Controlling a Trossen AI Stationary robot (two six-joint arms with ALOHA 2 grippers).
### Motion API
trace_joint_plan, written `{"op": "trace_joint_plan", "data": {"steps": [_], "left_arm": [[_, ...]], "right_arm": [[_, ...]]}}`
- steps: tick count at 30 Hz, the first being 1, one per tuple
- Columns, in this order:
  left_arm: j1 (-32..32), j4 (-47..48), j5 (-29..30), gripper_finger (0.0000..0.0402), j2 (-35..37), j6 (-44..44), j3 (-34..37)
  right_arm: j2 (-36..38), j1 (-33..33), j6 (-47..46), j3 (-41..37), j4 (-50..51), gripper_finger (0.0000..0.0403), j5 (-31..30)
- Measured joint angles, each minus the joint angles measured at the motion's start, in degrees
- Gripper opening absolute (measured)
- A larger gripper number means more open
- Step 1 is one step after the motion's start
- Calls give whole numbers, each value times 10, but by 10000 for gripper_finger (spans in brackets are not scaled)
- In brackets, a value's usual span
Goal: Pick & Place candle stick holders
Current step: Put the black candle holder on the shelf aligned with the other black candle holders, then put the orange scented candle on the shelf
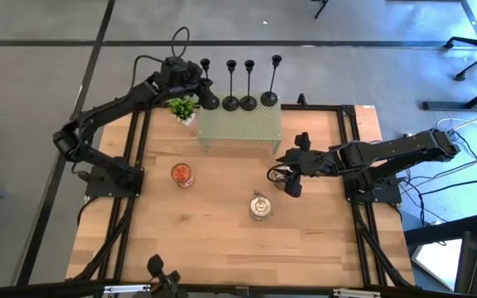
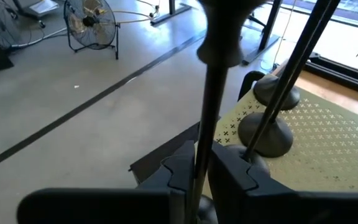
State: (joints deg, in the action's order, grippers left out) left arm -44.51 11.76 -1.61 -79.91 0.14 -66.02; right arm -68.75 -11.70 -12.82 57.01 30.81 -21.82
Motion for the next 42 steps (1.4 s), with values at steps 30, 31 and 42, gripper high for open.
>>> {"op": "trace_joint_plan", "data": {"steps": [30, 31, 42], "left_arm": [[18, 115, -18, 125, 102, 36, 0], [20, 133, -18, 125, 108, 36, 0], [105, 409, -35, 125, 151, 36, 0]], "right_arm": [[0, 0, 0, 0, -5, 158, 0], [0, 0, 0, 0, -6, 158, 0], [0, 0, 0, 0, -16, 158, 0]]}}
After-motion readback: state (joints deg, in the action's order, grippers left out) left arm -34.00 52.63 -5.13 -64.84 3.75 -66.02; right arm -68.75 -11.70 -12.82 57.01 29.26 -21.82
